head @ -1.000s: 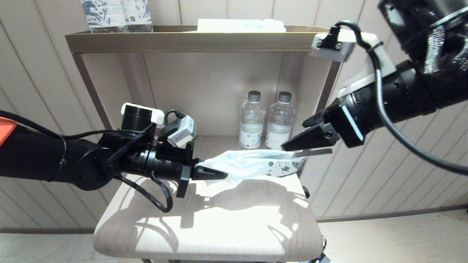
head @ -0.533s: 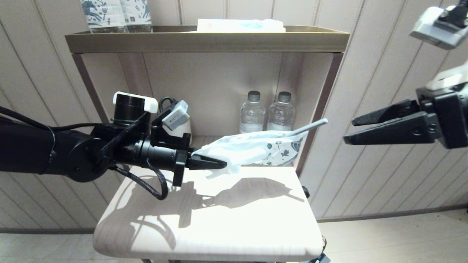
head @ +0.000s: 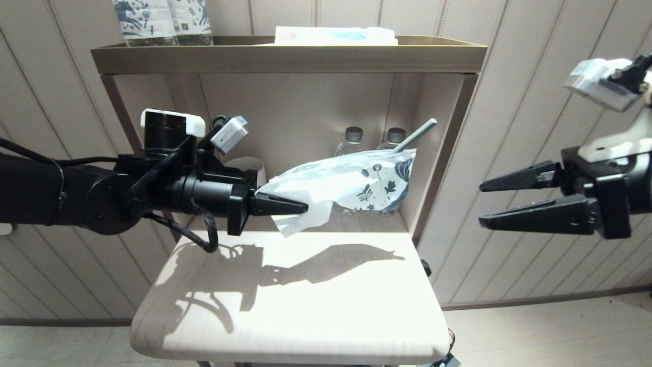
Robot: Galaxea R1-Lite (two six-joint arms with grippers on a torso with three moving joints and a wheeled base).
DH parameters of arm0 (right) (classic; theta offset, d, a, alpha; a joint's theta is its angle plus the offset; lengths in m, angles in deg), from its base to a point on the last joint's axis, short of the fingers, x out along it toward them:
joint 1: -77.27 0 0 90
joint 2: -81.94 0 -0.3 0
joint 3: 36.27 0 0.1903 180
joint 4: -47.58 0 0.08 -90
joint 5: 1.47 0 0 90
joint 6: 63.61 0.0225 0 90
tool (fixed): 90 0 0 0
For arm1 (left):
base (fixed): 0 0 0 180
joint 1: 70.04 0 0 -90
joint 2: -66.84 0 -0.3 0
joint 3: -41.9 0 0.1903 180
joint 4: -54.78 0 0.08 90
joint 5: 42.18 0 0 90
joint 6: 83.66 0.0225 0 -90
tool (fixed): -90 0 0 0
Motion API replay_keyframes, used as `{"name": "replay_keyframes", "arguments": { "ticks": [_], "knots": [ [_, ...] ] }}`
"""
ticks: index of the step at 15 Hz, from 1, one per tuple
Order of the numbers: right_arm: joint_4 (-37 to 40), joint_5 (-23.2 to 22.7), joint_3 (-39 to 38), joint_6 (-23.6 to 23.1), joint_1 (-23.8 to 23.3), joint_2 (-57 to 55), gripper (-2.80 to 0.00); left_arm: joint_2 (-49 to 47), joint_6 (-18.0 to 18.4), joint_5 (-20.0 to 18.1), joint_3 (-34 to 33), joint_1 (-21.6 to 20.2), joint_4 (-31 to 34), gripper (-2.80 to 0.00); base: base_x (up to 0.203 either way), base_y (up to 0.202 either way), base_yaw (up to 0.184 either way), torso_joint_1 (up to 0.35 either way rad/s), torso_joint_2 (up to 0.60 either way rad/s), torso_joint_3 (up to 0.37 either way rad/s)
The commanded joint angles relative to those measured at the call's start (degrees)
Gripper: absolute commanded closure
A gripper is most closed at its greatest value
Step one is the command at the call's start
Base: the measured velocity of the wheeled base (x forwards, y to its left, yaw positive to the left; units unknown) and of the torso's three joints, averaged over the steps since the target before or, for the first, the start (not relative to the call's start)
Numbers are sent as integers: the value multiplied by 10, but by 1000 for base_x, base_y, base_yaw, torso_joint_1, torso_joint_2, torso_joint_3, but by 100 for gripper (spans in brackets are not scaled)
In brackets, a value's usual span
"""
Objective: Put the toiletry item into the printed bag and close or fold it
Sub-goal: Place the toothbrush in the storage bag
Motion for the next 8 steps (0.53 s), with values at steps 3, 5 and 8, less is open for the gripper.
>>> {"name": "replay_keyframes", "arguments": {
  "ticks": [3,5,8],
  "knots": [
    [-62,-41,-30,-37,3,-74,-280,-1,-3,-6,6,-4,0,0,0,0,0,0,0,0],
    [-85,-55,-22,-43,6,-105,-280,-3,-2,-9,5,-4,0,0,0,0,0,0,0,0],
    [-124,-70,-1,-45,6,-151,-280,-6,-2,-18,5,-4,0,0,0,0,0,0,0,0]
  ]
}}
